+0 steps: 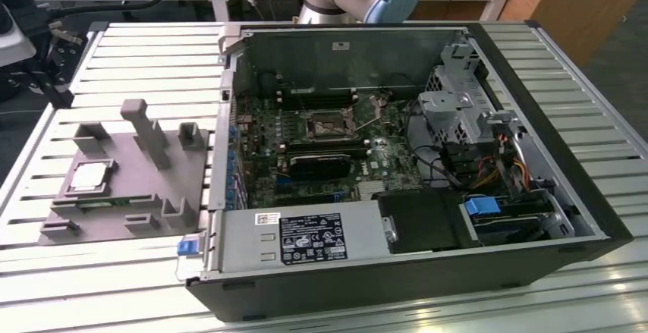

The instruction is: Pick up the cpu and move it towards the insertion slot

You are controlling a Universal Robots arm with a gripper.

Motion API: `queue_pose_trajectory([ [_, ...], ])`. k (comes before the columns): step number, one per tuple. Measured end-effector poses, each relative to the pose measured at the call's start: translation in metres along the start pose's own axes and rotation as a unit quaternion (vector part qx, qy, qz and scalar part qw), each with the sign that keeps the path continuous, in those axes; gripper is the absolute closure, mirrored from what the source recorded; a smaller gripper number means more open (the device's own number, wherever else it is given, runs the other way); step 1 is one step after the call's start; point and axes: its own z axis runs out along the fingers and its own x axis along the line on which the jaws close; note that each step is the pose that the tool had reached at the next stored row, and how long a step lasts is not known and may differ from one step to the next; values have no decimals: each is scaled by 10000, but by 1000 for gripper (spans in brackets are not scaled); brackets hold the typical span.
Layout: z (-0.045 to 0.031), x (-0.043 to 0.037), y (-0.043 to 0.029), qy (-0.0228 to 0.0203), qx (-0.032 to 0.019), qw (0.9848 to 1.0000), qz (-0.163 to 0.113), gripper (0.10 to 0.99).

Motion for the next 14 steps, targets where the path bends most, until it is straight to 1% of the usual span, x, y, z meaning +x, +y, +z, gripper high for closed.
queue_pose_trajectory([
  [14, 171, 49, -6, -4, 2, 10000, -1, 984],
])
